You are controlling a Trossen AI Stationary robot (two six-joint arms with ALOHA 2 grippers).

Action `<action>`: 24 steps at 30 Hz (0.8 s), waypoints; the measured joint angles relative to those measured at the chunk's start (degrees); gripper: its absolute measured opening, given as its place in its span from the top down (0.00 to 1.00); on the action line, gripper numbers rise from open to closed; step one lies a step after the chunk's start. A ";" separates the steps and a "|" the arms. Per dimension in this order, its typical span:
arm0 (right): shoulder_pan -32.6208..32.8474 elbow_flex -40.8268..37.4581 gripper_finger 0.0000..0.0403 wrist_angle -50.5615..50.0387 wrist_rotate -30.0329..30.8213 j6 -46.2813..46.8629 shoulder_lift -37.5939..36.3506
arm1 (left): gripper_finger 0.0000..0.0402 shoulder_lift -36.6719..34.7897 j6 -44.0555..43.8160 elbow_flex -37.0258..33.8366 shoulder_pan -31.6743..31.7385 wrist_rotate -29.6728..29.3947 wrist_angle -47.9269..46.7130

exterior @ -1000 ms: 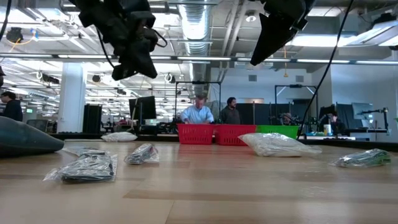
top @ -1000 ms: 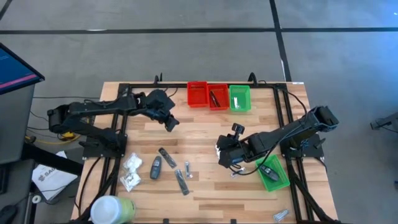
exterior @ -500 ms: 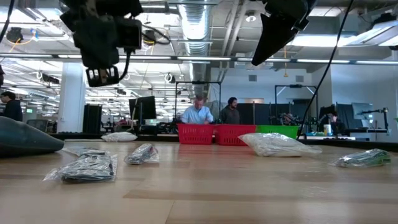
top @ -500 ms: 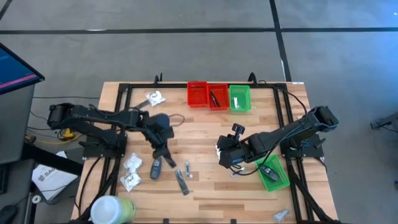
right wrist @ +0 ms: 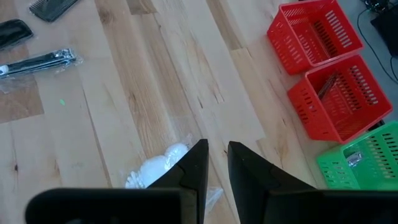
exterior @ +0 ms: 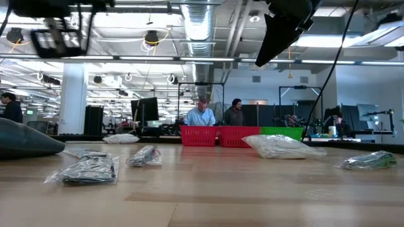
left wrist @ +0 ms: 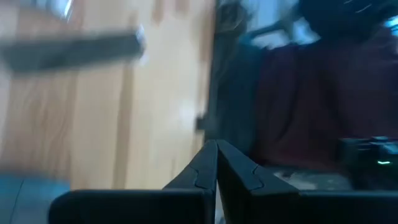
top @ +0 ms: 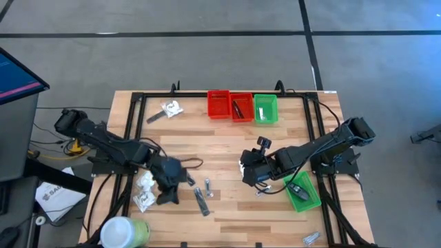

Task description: Pick & Place Travel size toiletries

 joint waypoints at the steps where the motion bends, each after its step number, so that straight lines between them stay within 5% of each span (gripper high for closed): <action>1: 0.00 0.00 0.87 0.00 0.00 0.00 0.00 | 1.00 0.00 -0.37 1.03 -0.97 -1.27 -3.29; 10: 0.00 0.00 0.87 0.02 -0.01 0.00 0.00 | 1.00 0.00 -5.26 12.48 -8.13 -12.30 -33.62; 18: 0.00 0.00 0.87 0.17 -0.02 0.02 0.00 | 1.00 2.15 -13.60 17.86 -12.85 -11.75 -57.83; 24: 0.00 0.00 0.87 0.47 -0.02 0.02 0.00 | 1.00 3.95 -17.05 26.07 -15.96 -13.22 -64.52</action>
